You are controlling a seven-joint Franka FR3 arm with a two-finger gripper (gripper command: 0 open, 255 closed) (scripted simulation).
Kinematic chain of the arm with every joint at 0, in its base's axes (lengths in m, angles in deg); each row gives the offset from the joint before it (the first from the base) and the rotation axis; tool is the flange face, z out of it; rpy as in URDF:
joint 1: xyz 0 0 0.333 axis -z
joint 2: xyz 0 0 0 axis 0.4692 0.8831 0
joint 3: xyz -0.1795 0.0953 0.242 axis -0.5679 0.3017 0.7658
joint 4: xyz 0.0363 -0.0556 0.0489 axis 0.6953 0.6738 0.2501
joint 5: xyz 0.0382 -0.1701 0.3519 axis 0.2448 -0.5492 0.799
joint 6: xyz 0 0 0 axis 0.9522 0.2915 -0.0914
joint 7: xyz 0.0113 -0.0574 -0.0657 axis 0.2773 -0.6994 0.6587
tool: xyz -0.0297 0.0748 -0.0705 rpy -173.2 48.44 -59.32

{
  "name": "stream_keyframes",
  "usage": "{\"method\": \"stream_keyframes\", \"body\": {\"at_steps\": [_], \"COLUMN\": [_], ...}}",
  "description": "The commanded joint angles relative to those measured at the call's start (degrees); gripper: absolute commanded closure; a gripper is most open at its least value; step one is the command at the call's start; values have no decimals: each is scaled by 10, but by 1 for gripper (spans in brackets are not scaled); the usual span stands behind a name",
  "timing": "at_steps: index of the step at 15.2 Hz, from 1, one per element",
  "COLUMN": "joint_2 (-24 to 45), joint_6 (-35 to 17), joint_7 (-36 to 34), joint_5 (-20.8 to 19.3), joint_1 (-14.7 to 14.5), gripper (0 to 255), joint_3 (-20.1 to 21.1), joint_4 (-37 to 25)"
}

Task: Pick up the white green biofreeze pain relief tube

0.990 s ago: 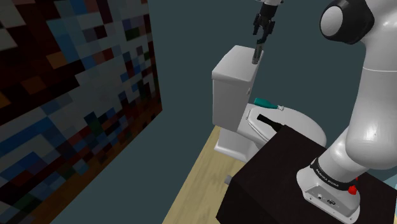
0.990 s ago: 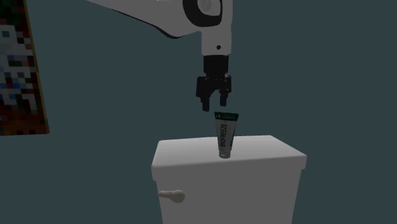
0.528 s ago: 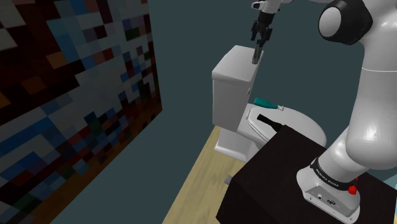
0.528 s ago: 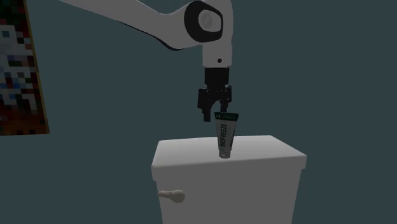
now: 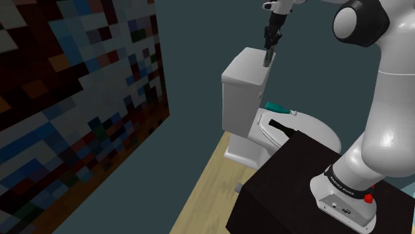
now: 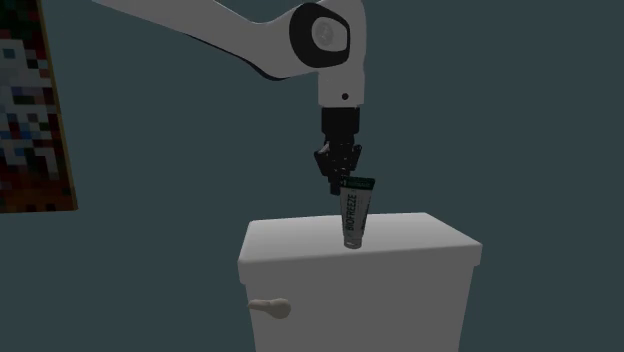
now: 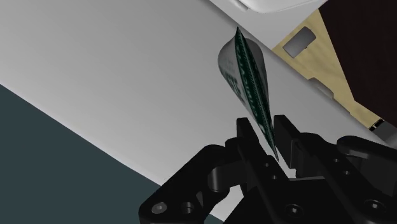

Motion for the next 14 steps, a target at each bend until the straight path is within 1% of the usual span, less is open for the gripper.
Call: {"method": "stream_keyframes", "body": {"at_steps": [1,3,14], "joint_2": [0,0,14], "joint_6": [0,-1,92], "joint_7": [0,0,-8], "joint_5": [0,0,5], "joint_1": [0,0,22], "gripper": [255,255,255], "joint_3": [0,0,-1], "joint_4": [1,2,-106]}}
